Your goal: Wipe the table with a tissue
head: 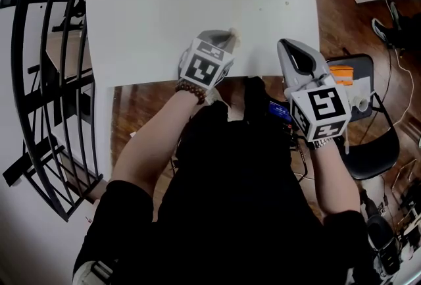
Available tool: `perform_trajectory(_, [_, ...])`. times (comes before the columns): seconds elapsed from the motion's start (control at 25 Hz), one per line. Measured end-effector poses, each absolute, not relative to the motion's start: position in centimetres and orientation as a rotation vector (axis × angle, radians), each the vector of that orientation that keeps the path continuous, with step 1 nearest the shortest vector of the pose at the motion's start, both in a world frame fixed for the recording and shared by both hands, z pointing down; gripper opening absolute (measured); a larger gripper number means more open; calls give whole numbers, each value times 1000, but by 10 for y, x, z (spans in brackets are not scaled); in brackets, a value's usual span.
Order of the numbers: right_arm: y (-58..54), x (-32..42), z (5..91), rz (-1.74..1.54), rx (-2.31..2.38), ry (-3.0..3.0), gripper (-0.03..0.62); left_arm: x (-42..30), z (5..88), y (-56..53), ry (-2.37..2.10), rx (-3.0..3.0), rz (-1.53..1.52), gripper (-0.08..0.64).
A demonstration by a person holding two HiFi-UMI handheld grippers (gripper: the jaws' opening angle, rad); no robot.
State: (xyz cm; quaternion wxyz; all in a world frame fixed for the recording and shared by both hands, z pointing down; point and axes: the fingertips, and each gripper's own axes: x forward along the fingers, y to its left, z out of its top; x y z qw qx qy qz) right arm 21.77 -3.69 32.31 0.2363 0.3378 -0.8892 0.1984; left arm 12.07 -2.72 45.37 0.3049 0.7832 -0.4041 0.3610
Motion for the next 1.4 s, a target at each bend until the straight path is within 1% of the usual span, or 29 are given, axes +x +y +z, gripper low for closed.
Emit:
perform_trajectory(0.76, [-60, 240, 327, 564, 958, -2434, -9, 155, 448, -52, -1038, 2105, 928, 34])
perform_trajectory(1.4, [-85, 256, 333, 596, 985, -2428, -8, 164, 447, -89, -1060, 2111, 961, 34])
